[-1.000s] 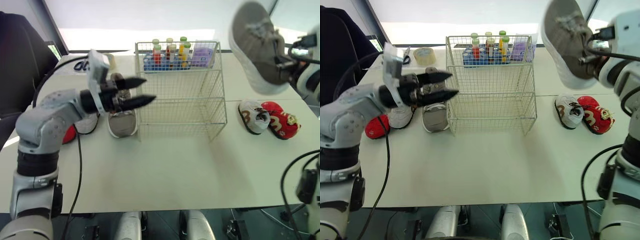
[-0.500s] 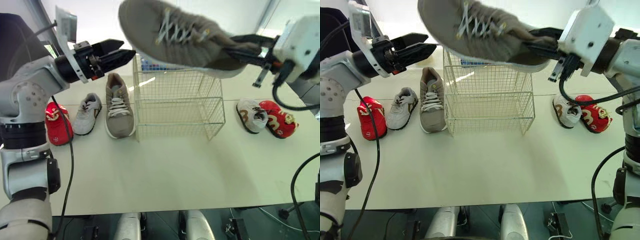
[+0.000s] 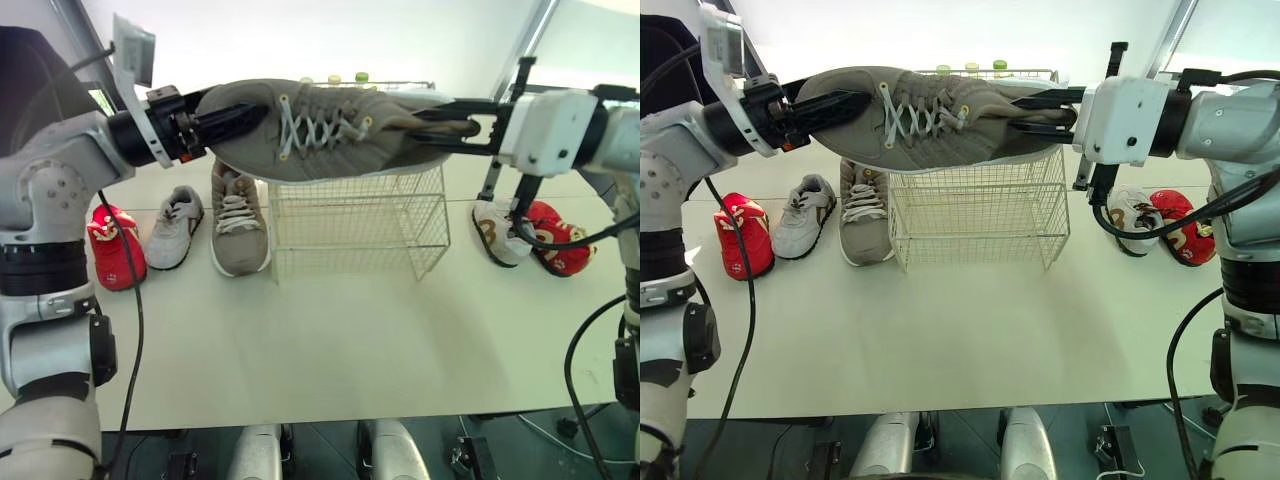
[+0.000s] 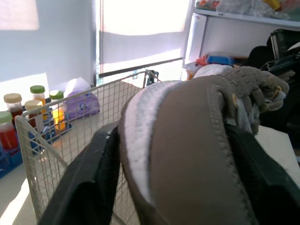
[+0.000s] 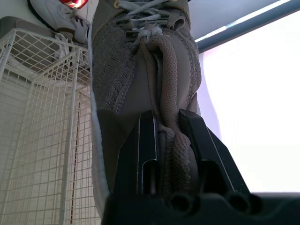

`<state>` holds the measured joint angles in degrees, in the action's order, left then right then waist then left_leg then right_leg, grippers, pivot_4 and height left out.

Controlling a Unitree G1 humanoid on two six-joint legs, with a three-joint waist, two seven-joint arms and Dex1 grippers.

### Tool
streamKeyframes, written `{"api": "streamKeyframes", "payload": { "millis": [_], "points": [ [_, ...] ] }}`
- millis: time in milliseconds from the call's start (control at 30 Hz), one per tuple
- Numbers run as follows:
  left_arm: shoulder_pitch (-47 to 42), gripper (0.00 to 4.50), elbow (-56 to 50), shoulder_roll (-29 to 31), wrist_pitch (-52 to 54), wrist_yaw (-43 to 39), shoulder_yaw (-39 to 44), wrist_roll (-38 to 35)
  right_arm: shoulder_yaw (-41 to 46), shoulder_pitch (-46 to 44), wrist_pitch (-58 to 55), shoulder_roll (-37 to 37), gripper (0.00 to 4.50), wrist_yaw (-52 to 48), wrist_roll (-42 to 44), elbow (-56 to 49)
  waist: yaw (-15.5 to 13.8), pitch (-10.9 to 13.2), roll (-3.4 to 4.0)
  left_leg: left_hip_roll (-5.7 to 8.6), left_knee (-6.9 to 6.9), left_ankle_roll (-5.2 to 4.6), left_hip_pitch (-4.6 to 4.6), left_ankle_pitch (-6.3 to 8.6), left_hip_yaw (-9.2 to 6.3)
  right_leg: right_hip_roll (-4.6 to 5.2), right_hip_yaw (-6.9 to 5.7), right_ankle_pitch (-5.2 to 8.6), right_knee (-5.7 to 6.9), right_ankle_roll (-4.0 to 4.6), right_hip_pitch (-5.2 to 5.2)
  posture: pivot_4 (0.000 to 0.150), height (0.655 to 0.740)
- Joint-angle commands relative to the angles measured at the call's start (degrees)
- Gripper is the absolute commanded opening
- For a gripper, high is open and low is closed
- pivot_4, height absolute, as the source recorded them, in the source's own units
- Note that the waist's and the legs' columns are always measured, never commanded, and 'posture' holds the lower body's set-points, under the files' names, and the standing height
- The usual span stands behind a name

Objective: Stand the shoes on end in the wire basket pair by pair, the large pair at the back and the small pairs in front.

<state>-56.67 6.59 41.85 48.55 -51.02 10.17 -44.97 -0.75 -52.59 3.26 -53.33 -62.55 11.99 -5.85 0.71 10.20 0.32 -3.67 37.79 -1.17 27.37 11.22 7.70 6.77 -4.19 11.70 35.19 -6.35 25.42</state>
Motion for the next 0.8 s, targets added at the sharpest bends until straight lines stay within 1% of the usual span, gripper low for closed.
{"api": "streamKeyframes", "payload": {
  "millis": [33,67,100,133,200,233,267,333,400,433,467,500,600,633,667,733,800],
  "points": [
    [0.61,1.13,-2.96,0.45,1.23,-1.36,0.42,-0.93,2.22,-3.81,2.5,-0.08,0.17,1.12,-0.75,1.31,0.05,0.0,0.0,0.0,0.0,0.01,-0.01,0.0,0.0,0.0,0.0,0.0,0.01,0.0,0.0,0.15,0.74],
    [0.65,0.86,-2.97,0.11,1.53,-0.92,0.82,-1.27,2.3,-3.91,2.49,-0.09,0.17,1.35,-0.9,1.78,0.01,0.0,0.0,0.0,0.0,0.02,-0.01,-0.01,0.0,0.0,0.0,0.0,0.02,-0.01,0.0,0.15,0.74],
    [0.59,0.71,-2.85,-0.31,1.81,-0.4,1.3,-1.62,2.36,-3.87,2.18,-0.15,0.17,1.51,-0.89,2.03,-0.06,0.0,0.0,0.0,0.0,0.03,-0.01,-0.02,0.0,0.0,0.0,0.0,0.02,-0.01,0.0,0.15,0.74],
    [0.56,0.67,-2.7,-0.81,2.12,0.33,1.91,-1.99,2.65,-3.78,1.36,-0.05,0.17,2.04,-0.71,2.27,-0.11,0.0,0.0,0.0,0.02,0.02,0.0,-0.02,0.0,0.0,0.0,0.0,0.03,-0.01,0.0,0.15,0.74],
    [0.73,0.66,-2.49,-2.0,2.55,2.3,3.37,-2.66,3.56,-3.62,-1.52,0.22,1.18,4.23,-0.79,3.1,-0.14,0.0,0.0,0.0,0.05,0.03,0.0,-0.02,-0.01,0.0,0.0,0.0,0.03,-0.01,-0.02,0.15,0.74],
    [0.88,0.66,-2.38,-2.81,2.49,3.45,4.35,-2.99,4.01,-3.42,-4.17,0.22,1.55,5.33,-0.55,3.49,-0.14,0.0,0.0,0.0,0.06,0.03,0.0,-0.02,0.0,0.0,0.0,0.0,0.03,0.0,-0.02,0.15,0.74],
    [1.02,0.66,-2.3,-3.81,2.23,4.85,5.53,-3.31,4.77,-2.92,-7.41,0.14,2.13,6.05,0.67,3.57,-0.14,0.0,-0.01,0.0,0.08,0.02,0.0,-0.02,-0.01,0.0,0.0,0.0,0.04,-0.01,-0.03,0.15,0.74],
    [1.21,0.66,-2.23,-5.45,1.9,7.48,7.58,-3.9,7.52,-1.82,-15.53,0.45,3.07,7.68,5.59,2.89,-0.15,0.0,-0.01,0.0,0.1,0.02,0.0,-0.02,-0.02,0.0,0.0,0.0,0.05,0.0,-0.05,0.15,0.74],
    [0.97,0.66,-1.63,-7.54,1.46,11.59,10.75,-5.18,12.75,0.35,-27.11,0.92,4.13,9.91,13.86,1.91,-0.28,0.03,-0.06,0.0,0.12,0.01,0.0,-0.02,-0.04,0.0,0.0,-0.01,0.07,-0.01,-0.06,0.15,0.74],
    [0.82,0.66,-1.48,-8.54,1.1,13.52,12.18,-5.83,15.71,1.45,-33.36,1.44,4.38,11.41,18.62,1.42,-0.3,0.03,-0.09,-0.01,0.12,0.01,0.0,-0.02,-0.06,0.0,-0.01,-0.01,0.07,-0.01,-0.07,0.15,0.74],
    [0.69,0.66,-1.73,-9.58,0.92,15.18,13.56,-6.85,18.77,2.54,-39.21,2.4,4.38,13.63,23.15,1.12,-0.31,0.03,-0.1,-0.01,0.14,0.0,0.0,-0.02,-0.07,0.0,-0.01,-0.02,0.08,-0.01,-0.09,0.15,0.74],
    [0.68,0.66,-2.2,-10.18,1.03,16.14,14.28,-7.6,20.73,3.47,-43.06,3.05,4.38,15.39,25.85,0.69,-0.27,0.03,-0.11,-0.01,0.14,-0.01,0.0,-0.01,-0.08,0.0,-0.01,-0.02,0.08,-0.01,-0.1,0.15,0.74],
    [0.97,0.66,-4.17,-11.58,1.38,18.15,15.28,-9.2,24.66,6.77,-51.37,5.41,4.38,19.67,32.07,-0.72,-0.19,0.03,-0.11,-0.01,0.14,-0.09,-0.02,0.03,-0.09,0.0,-0.01,-0.03,0.13,-0.01,-0.11,0.15,0.74],
    [1.1,0.66,-4.84,-12.3,1.51,19.01,15.66,-9.98,25.91,7.73,-54.33,7.22,4.38,21.41,35.24,-1.22,-0.17,0.03,-0.11,-0.01,0.14,-0.16,-0.05,0.08,-0.09,0.0,-0.01,-0.03,0.14,-0.01,-0.12,0.15,0.74],
    [1.19,0.66,-5.29,-12.78,1.62,19.65,15.92,-10.56,26.77,8.28,-56.35,8.48,4.38,22.77,37.48,-1.65,-0.16,0.03,-0.11,-0.01,0.14,-0.23,-0.05,0.11,-0.1,0.0,-0.01,-0.03,0.16,-0.01,-0.13,0.15,0.74],
    [1.82,0.66,-6.82,-14.0,1.56,20.79,15.53,-11.31,26.84,9.49,-58.51,13.01,4.38,25.21,41.74,-2.9,-0.14,0.02,-0.11,-0.01,0.16,-0.23,-0.07,0.12,-0.09,0.0,-0.01,-0.03,0.2,-0.01,-0.13,0.15,0.74],
    [2.18,0.66,-7.84,-15.29,1.49,21.71,15.14,-12.28,25.92,8.85,-59.72,18.45,4.38,28.02,45.36,-2.89,-0.08,0.03,-0.11,-0.01,0.16,-0.24,-0.07,0.11,-0.11,-0.01,-0.01,-0.03,0.25,-0.02,-0.13,0.15,0.74]
  ]
}}
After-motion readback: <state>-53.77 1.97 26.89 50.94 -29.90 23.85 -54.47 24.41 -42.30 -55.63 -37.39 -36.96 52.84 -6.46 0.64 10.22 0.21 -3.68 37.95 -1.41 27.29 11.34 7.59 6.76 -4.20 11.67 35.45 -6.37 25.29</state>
